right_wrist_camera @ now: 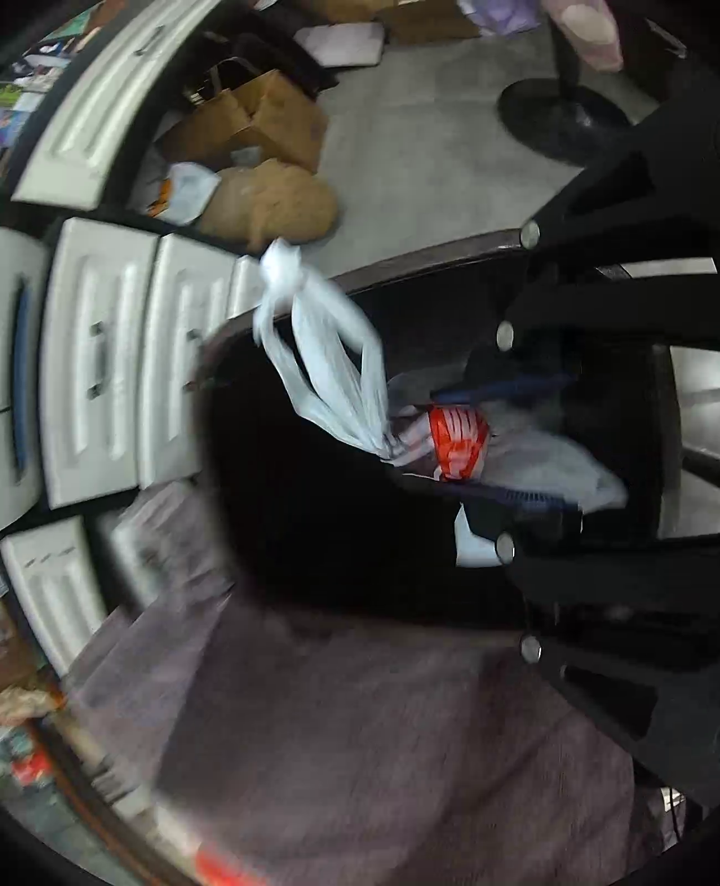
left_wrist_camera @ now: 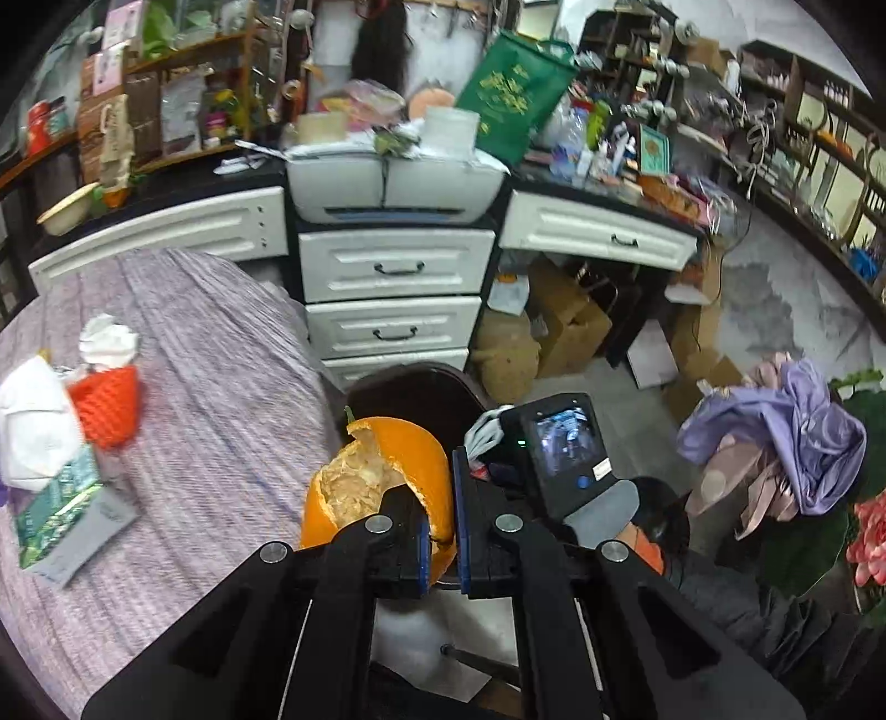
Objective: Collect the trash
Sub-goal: 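Carry both items to the black bin and open both tools to drop them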
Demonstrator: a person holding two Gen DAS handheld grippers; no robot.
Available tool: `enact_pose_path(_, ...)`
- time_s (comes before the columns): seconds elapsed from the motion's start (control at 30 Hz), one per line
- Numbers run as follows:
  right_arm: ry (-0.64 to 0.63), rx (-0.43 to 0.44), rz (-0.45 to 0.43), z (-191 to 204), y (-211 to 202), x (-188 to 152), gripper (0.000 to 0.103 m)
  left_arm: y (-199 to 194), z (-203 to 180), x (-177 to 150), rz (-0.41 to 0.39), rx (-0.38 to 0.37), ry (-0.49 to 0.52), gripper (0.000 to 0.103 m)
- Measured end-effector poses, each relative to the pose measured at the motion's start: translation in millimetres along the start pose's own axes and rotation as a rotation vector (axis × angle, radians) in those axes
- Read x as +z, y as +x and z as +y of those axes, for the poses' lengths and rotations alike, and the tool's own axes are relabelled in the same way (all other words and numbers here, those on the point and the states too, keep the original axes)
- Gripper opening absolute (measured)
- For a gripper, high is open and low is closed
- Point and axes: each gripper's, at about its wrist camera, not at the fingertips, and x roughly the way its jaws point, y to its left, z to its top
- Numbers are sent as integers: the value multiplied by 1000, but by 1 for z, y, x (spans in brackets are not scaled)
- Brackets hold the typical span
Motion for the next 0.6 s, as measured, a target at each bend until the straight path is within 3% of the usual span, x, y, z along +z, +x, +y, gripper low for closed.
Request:
enact_pose_path(0.03, 12, 9, -1, -3, 2, -2, 61, 6, -4, -3, 9, 3, 9, 7)
enact_pose_path(0.23, 76, 10, -82, -25, -20, -13, 62, 43, -19, -7, 75, 0, 24, 7)
enact_pose_path(0.37, 114, -27, -169, -43, -55, -24, 70, 67, -29, -7, 110, -2, 34, 7)
enact_pose_path(0.6, 168, -84, -287, -81, -102, -41, 71, 120, -44, -5, 185, 21, 52, 7)
